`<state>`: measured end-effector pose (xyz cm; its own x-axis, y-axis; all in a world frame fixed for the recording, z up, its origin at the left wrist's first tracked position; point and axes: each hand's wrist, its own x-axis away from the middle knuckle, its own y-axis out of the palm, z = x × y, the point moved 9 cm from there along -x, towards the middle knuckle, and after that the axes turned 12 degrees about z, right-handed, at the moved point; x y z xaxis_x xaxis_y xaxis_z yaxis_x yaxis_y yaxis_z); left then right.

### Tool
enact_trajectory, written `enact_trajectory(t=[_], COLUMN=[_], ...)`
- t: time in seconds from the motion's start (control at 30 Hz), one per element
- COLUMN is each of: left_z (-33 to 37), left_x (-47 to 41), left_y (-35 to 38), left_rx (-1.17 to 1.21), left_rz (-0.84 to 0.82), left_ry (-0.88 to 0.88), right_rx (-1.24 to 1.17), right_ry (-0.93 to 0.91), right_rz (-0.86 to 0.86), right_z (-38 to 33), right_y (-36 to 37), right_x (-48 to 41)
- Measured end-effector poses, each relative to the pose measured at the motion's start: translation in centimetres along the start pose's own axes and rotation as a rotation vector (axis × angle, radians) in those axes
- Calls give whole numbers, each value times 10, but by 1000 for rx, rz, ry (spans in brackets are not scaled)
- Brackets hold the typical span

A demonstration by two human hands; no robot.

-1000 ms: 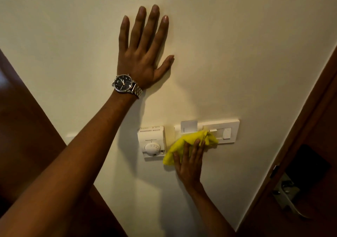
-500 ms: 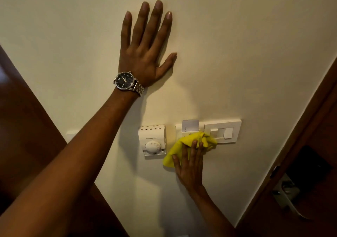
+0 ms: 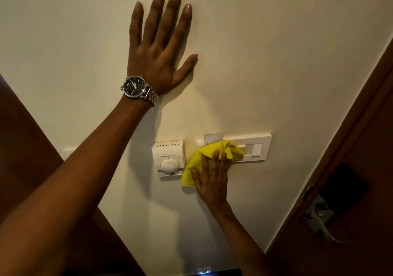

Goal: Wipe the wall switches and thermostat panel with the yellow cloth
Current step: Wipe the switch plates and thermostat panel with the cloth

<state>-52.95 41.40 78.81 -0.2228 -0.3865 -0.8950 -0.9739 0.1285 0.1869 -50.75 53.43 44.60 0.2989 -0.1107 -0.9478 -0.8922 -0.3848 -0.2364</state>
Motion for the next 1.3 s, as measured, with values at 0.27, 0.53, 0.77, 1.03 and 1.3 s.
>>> enact_trajectory(t=[0.27,0.53,0.77,1.03,1.3], left_z=[0,1,1,2,0], left_x=[-3,-1,-1,-2,-1], left_y=[-3,-1,-2,-3,0], left_rx=[2,23,26,25,25], left_rz=[-31,-36,-18,-35,-3], left_ry=[-11,-9,-7,8,-1], right_rx=[25,-82,-48,-12,-104], right_ry=[168,276,171,-139,-57], right_rz=[-18,-51,57,28,68], right_z=[32,13,9,17,9], right_y=[-13,-1,-9,-9,-8], right_x=[20,24,-8,8,-29])
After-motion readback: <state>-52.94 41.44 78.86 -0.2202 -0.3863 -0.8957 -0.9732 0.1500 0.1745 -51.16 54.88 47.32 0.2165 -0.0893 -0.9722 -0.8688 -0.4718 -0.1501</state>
